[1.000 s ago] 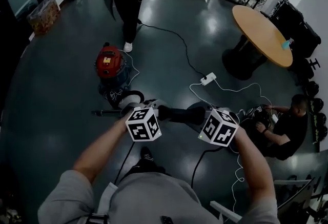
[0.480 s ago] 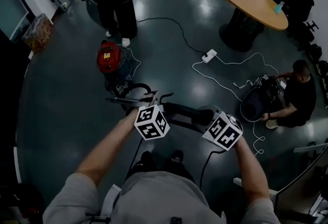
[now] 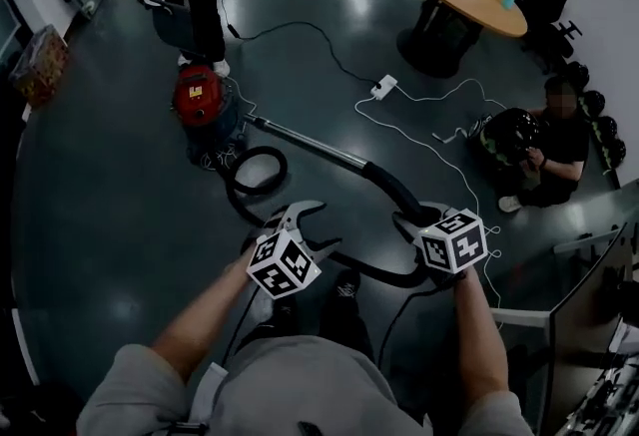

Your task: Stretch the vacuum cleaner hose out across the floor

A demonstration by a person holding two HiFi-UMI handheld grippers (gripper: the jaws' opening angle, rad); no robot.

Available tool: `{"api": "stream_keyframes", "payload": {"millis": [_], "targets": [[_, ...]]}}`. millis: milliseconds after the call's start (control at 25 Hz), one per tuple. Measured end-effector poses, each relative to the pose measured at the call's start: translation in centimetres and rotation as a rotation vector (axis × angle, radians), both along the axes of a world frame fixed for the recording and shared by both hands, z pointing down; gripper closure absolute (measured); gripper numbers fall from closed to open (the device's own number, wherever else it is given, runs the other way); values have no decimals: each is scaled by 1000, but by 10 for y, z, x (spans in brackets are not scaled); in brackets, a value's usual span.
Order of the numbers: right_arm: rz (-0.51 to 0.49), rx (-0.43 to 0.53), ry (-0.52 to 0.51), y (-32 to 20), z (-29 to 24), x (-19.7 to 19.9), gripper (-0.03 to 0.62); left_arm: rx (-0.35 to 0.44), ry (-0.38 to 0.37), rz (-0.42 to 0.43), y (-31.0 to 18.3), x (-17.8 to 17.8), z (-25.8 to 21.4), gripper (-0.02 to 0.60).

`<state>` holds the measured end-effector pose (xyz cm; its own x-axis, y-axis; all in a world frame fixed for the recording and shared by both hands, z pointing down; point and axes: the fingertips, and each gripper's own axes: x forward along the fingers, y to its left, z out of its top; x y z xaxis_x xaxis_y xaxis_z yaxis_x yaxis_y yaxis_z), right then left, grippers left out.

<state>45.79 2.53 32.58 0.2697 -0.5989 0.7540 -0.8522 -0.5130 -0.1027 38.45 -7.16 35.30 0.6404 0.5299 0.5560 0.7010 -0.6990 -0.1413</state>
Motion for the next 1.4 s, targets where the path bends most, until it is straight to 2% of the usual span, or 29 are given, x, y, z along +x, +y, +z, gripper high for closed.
{"api": "stream_keyframes", "payload": {"millis": [80,200,280,360,480,640,800,880,1040,1400], "targets": [[74,38,-57,-5,0,-19,465,-57,-64,75,32,-37,11,279],[164,90,-123,-5,-7,-53,465,-186,-137,158,84,-80,3,279],[201,122,-150,-3,-9,-74,465,-269,-185,201,116,-103,-5,279],[225,151,-175,1,-8,-94,465,-318,-231,243,144,-128,-7,279],[261,201,-207,7,-8,-121,465,-307,-262,278,173,-161,2,279],[317,289,-250,10,-14,-151,464,-298,-287,261,195,-195,11,279],[380,419,-342,6,-21,-187,464,-284,-251,193,208,-216,10,279],[397,453,-373,6,-24,-203,462,-274,-225,181,209,-228,7,279],[389,460,-425,-2,-24,-234,456,-279,-210,204,203,-261,1,281],[389,428,-538,-54,-2,-313,437,-333,-287,238,158,-344,1,293]]}}
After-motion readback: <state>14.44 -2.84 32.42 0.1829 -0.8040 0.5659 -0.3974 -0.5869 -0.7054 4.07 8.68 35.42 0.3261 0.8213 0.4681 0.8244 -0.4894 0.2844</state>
